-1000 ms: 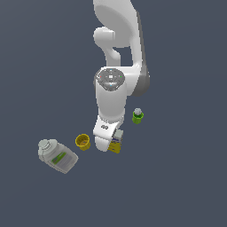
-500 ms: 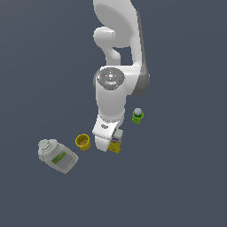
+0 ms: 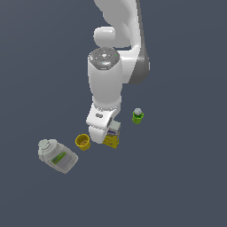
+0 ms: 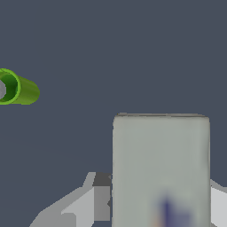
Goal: Pick up a designated object from a clutter of objects.
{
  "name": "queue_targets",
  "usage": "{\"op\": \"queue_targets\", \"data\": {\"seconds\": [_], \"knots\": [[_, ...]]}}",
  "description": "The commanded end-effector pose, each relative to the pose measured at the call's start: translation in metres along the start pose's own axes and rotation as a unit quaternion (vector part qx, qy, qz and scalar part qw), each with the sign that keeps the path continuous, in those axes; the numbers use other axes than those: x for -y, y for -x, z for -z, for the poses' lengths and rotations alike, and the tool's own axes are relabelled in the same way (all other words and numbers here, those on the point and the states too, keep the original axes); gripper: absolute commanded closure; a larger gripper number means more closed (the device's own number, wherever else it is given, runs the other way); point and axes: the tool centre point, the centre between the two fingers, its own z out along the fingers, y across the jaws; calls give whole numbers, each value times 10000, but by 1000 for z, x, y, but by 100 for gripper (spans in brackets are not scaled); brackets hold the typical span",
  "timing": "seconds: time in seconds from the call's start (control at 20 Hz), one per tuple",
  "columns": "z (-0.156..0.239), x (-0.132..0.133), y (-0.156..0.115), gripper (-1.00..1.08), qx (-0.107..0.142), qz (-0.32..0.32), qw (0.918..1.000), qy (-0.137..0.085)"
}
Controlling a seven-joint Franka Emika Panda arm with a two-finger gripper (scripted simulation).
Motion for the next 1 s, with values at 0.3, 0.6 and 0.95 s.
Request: {"op": "queue_targets", "data": {"seconds": [0.3, 0.6, 0.95], "knots": [[83, 6, 29, 108, -8, 0, 10000, 5], [151, 11, 52, 108, -11, 1, 10000, 4], [225, 14, 78, 108, -8, -1, 10000, 5]]}}
